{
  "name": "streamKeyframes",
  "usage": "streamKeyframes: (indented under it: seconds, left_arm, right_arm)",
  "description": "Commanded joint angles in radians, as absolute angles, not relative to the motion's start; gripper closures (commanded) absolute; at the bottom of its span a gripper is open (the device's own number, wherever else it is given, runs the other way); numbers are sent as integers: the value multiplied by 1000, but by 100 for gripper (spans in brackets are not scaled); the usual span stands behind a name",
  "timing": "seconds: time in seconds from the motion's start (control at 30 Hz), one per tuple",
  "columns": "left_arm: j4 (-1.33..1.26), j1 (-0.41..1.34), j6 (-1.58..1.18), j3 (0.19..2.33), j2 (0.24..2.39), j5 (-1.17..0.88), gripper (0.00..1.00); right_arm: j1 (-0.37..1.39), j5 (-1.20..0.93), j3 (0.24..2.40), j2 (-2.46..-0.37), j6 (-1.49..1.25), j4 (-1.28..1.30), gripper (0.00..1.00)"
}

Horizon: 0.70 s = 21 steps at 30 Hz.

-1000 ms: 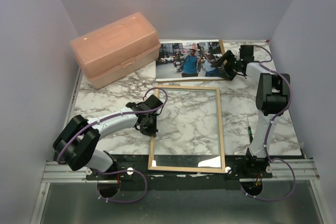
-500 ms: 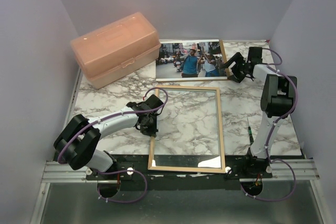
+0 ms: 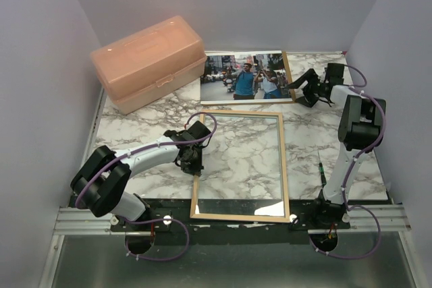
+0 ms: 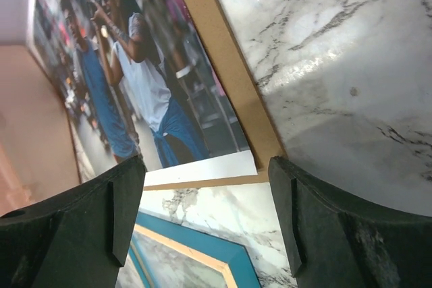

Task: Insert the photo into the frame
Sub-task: Pick up the photo at the center of the board.

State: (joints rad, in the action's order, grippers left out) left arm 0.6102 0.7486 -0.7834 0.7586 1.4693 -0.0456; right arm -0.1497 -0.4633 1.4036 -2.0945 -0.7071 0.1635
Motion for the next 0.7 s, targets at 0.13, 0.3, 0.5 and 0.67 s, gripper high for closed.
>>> streamKeyframes:
  seconds: [0.13,0.3,0.5,0.67]
  left_arm:
    - [488,795,-786,691,1597,-68,100]
    - [492,800,-788,695,1598,-67,100]
    - [491,803,-791,698,1602,-67,100]
    - [492,808,-792,704,1611,-68,100]
  right_arm:
    - [-131,-667,1360,-2214,-743,115,19]
    - [-123,-685,1367,-2211,-754,108,19]
    - [-119,-779,1338,-2224,-841,-32,19]
    - [-103,-808,1344,-2265,-899,-124,19]
